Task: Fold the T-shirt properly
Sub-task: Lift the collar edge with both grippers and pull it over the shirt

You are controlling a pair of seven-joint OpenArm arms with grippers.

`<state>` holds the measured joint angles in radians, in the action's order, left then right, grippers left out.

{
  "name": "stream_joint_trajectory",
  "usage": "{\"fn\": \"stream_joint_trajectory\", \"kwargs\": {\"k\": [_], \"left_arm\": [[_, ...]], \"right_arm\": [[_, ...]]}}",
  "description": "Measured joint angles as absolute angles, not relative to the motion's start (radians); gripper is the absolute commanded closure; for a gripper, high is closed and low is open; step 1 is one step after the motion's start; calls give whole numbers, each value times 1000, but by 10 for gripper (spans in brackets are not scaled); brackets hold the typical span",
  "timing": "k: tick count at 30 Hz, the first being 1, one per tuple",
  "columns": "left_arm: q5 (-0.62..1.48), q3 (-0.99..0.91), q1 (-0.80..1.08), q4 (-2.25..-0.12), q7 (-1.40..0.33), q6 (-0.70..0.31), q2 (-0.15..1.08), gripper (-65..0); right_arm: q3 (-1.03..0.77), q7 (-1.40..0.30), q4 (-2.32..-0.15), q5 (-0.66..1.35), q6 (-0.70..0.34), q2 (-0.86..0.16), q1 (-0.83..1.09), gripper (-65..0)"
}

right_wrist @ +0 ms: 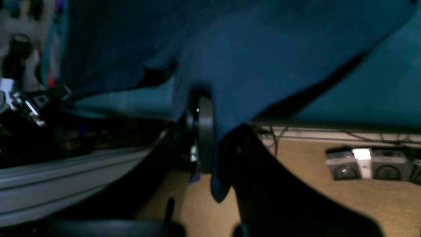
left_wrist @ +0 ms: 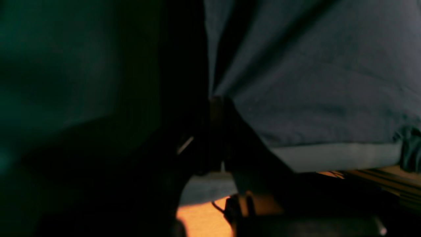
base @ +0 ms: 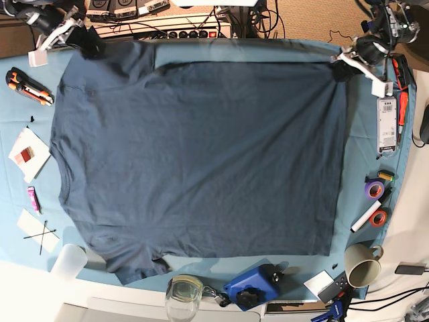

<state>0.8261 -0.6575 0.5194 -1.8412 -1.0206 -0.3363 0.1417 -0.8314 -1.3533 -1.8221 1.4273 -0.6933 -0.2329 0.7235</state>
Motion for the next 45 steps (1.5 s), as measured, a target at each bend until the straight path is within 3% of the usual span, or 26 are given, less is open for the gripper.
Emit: {"fn": "stream_joint_trajectory", "kwargs": {"k": [14,22,25,30,45], "left_arm": [[884,-688,659,-1850,-1057,-347,150,0],[961,-796,692,-1844,-1106,-369,147,0],[1003,-809,689,-1844,-1110,-440,147,0],[1082,-808,683,-1845,-1107,-469,147,0],[1034,-808,560,-1862,-1085,-465,147,0]], "right_arm": [[-944,-1406,-1847,1465,-696,-233,879,0],[-955,-1407,-1847,1465,-697,-233,902,0],[-955,-1410,-1847,1464,-697,-233,879,0],[-955,-1410,-1847,1463,-697,-233,816,0],[-955,-1318,-1846,1344,-697,-232,645,0]]}}
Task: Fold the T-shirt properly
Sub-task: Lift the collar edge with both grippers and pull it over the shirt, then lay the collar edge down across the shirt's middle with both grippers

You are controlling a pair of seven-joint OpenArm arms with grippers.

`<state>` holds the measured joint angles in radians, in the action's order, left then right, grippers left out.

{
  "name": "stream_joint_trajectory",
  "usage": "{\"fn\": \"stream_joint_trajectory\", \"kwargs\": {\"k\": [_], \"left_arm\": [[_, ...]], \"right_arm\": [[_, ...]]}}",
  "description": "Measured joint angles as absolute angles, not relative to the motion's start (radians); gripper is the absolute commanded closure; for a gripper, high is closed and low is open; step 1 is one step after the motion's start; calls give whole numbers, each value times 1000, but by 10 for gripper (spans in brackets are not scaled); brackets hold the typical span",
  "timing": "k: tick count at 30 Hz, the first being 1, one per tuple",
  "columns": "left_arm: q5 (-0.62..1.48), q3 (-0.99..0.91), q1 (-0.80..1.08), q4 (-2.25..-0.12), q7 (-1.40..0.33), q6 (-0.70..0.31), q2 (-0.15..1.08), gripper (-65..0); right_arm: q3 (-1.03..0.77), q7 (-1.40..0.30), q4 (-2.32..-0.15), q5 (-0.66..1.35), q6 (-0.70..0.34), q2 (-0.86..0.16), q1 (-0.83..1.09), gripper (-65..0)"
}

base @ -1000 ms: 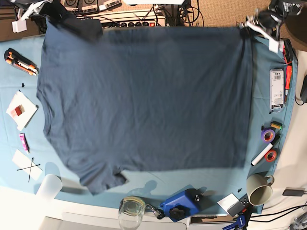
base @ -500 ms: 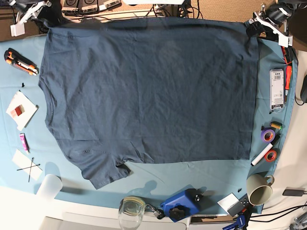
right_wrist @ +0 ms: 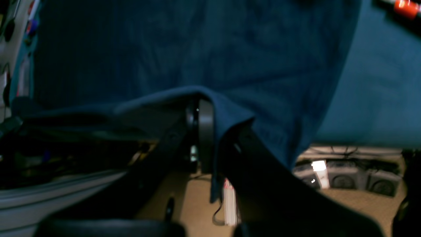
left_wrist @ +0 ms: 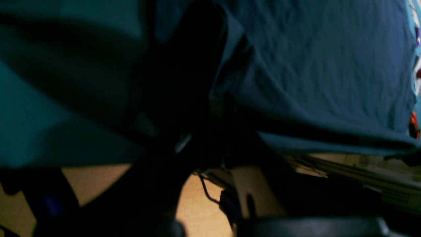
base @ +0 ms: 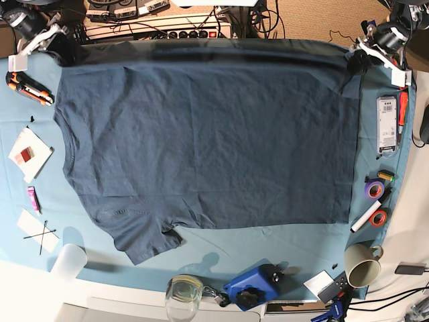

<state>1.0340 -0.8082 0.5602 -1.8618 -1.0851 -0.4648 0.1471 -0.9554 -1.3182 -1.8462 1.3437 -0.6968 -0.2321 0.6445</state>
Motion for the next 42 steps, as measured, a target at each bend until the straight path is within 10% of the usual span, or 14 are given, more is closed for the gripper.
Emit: {"fn": "stream_joint_trajectory", "kwargs": {"k": [29,42], "left_arm": [[820,-713,355,-1864,-944,-401,186,0],[393,-447,237,-1863,-810,-316,205,0]], "right_arm": [[-704,-1047,-1752,789,-700,-232,296,0],[-683,-1027,-1537,732,-700,-263,113,0]]}}
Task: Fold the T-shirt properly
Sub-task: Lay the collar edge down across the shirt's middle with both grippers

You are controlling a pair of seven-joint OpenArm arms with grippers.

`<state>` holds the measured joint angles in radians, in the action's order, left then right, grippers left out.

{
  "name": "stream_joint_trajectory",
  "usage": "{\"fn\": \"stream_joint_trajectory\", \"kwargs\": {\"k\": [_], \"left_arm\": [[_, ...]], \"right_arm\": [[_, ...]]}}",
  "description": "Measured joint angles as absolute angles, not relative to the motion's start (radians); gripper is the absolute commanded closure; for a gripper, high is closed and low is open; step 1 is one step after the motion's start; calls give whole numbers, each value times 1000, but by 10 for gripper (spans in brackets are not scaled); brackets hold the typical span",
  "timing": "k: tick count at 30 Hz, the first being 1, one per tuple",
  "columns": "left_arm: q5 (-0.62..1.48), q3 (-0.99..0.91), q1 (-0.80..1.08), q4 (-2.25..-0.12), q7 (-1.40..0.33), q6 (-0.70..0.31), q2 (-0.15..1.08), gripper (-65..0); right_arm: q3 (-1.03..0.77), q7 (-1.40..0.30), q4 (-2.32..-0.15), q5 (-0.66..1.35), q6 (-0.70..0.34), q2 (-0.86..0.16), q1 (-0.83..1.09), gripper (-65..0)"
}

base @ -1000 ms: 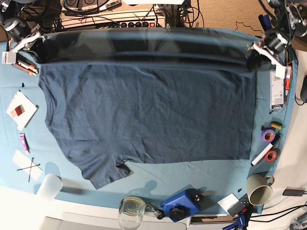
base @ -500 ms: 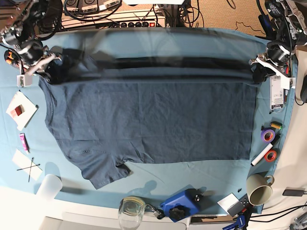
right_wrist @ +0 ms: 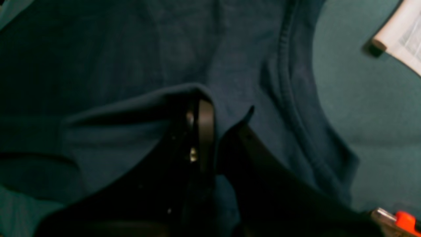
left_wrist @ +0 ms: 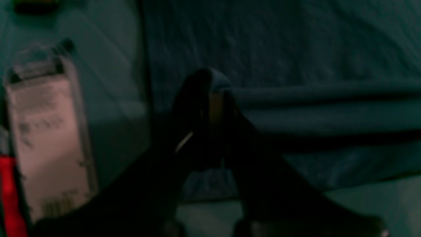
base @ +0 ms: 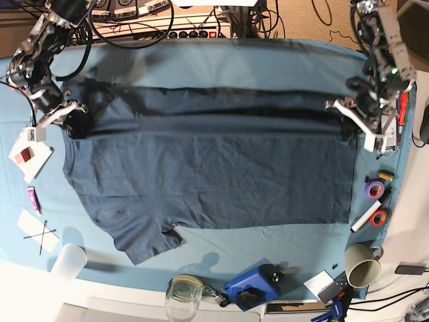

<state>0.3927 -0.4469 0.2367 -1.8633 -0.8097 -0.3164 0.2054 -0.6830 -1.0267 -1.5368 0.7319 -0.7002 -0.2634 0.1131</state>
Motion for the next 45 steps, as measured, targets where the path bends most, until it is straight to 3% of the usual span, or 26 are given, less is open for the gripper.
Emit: {"fn": "stream_joint_trajectory", "kwargs": {"k": [28,43,45], "left_arm": [[341,-440,-49,-1459,-730,-300,202,0],[340,-440,-67,-1453,-713,-300,203,0],[340,-440,-67,-1453,-713,-300,203,-77]], "right_arm": [[-666,-929,-1266,610,-704,-290,-104,0],[-666,-859,-1243,598,-705,-290,-116,0],[-666,-858,-1243,598,-705,-290,-116,-2]]}}
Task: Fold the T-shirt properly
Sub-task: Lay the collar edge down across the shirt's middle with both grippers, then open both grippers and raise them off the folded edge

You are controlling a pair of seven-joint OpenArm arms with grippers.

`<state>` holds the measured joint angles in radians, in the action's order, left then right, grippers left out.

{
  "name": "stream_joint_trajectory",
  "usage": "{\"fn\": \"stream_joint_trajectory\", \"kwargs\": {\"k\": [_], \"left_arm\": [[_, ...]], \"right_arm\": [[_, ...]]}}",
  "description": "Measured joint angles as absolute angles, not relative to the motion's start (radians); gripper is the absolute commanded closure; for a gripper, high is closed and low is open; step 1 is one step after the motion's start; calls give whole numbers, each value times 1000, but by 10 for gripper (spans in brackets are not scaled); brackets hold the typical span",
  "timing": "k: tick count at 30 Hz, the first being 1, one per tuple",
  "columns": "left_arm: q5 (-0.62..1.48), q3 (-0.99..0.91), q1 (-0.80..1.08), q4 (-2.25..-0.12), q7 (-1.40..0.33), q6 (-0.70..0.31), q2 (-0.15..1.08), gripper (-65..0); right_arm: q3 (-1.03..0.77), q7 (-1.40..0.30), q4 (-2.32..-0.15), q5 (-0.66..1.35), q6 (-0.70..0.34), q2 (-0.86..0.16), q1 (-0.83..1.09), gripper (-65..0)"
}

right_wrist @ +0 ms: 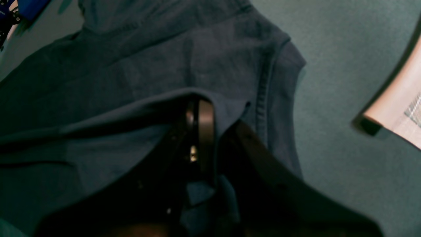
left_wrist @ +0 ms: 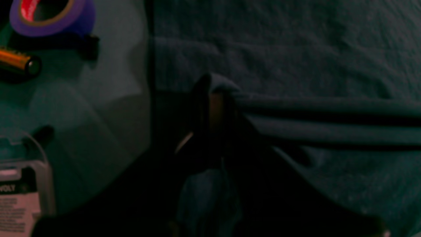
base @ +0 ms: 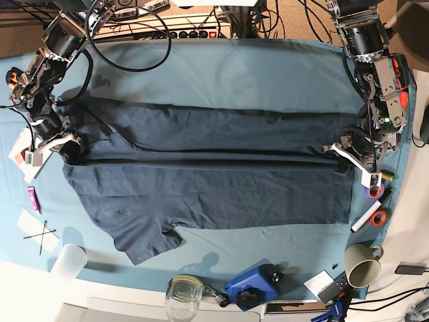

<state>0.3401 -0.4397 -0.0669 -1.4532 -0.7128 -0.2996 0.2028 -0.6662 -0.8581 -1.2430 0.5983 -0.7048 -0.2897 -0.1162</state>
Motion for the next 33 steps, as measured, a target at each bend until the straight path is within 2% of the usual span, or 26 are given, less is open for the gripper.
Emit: {"fn": "stream_joint_trajectory", "kwargs": {"k": [3,5,10,17,20,33], "left_arm": [[326,-442,-67,-1453,-704,-290,205,-234],[323,-445,-67,-1453,-703,-284,207,-281],[325,-445,-67,-1456,-712,-284,208,-284],[325,-445,-79,-1569,-816,-283,208,-284],[326,-445,-103,-1620,-886,-284,208,-284],[319,-445,-98,-1636,-924,-284,208,-306]], "right_arm": [[-667,-829,-1243,595,-696,-299,-116,-134],[-667,-813,-1243,598,-696,-324,-117,-164],[-669,-874,-1244,710,-696,-393,-119,-164],[-680,-980,-1247,854,-696,-449,-136,-164],[-683,-1016,-1265,850,-696,-448,-134,-164],[-683,-1028,-1296,828,-696,-448,-135,-164]]}}
